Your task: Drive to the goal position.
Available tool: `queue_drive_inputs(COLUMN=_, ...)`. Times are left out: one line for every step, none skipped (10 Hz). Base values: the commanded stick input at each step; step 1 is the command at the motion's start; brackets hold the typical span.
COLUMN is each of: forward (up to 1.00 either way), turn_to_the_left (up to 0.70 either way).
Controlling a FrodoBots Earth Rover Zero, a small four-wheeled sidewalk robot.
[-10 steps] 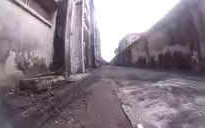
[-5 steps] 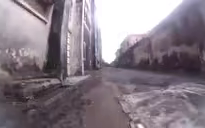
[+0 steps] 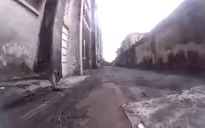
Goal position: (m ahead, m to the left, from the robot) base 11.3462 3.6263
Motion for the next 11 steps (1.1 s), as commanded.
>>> queue_drive_inputs(forward=0.85, turn_to_the_left=0.01)
queue_drive_inputs(forward=0.85, turn_to_the_left=0.01)
queue_drive_inputs(forward=0.85, turn_to_the_left=0.01)
queue_drive_inputs(forward=0.85, turn_to_the_left=0.01)
queue_drive_inputs(forward=0.85, turn_to_the_left=-0.33)
queue_drive_inputs(forward=0.85, turn_to_the_left=-0.33)
queue_drive_inputs(forward=0.85, turn_to_the_left=-0.33)
queue_drive_inputs(forward=0.85, turn_to_the_left=-0.28)
queue_drive_inputs(forward=0.85, turn_to_the_left=-0.08)
queue_drive_inputs(forward=0.85, turn_to_the_left=0.01)
queue_drive_inputs(forward=0.85, turn_to_the_left=0.01)
